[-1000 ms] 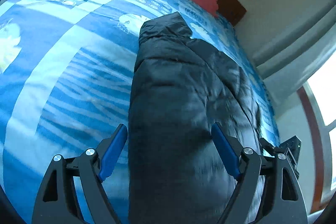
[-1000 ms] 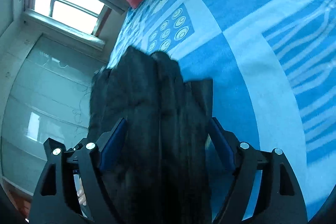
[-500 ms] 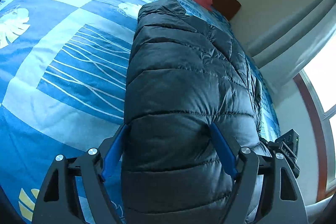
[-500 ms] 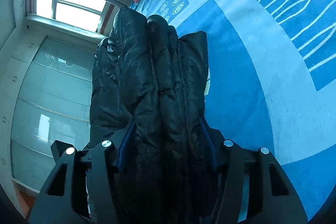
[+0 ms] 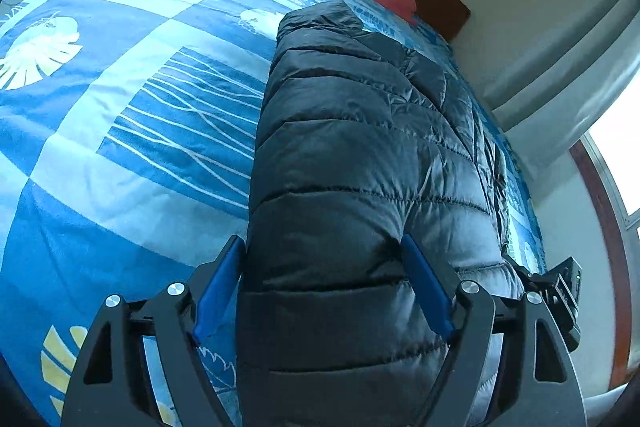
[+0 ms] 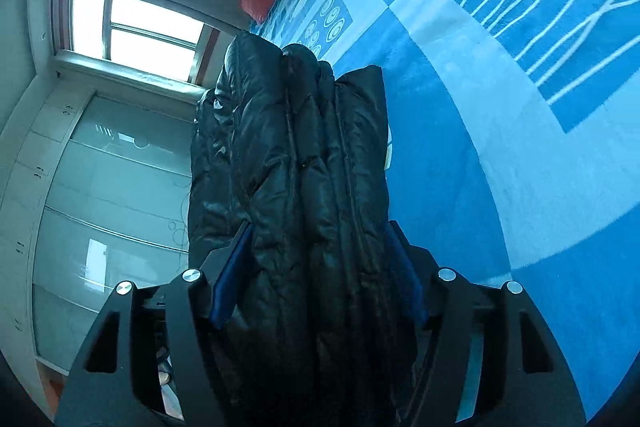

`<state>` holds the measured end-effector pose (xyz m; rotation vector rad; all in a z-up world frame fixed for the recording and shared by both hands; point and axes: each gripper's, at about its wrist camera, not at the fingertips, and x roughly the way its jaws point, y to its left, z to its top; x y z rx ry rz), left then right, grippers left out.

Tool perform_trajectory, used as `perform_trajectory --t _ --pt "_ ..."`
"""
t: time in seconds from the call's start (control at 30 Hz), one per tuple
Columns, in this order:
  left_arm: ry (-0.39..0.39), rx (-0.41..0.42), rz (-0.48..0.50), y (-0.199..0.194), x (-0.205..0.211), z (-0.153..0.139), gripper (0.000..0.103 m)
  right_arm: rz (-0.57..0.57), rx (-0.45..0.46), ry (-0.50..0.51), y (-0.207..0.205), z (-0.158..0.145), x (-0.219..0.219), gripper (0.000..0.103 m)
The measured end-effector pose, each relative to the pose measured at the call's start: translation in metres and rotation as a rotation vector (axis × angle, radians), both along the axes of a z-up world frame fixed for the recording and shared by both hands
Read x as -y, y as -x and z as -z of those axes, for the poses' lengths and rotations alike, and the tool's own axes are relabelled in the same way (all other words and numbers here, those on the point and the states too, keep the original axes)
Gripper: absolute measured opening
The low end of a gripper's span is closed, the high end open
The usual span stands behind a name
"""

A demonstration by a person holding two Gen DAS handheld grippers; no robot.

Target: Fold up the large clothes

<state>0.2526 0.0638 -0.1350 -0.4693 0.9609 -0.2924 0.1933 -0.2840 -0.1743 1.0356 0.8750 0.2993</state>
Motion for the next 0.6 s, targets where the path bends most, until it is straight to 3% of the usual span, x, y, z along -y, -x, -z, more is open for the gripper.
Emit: perform_trajectory --t 0.6 --pt "-0.056 0.021 -0.005 0.053 0.004 -0.009 0.078 0.059 -0.015 0.057 0.082 -0.011 -0.007 0.065"
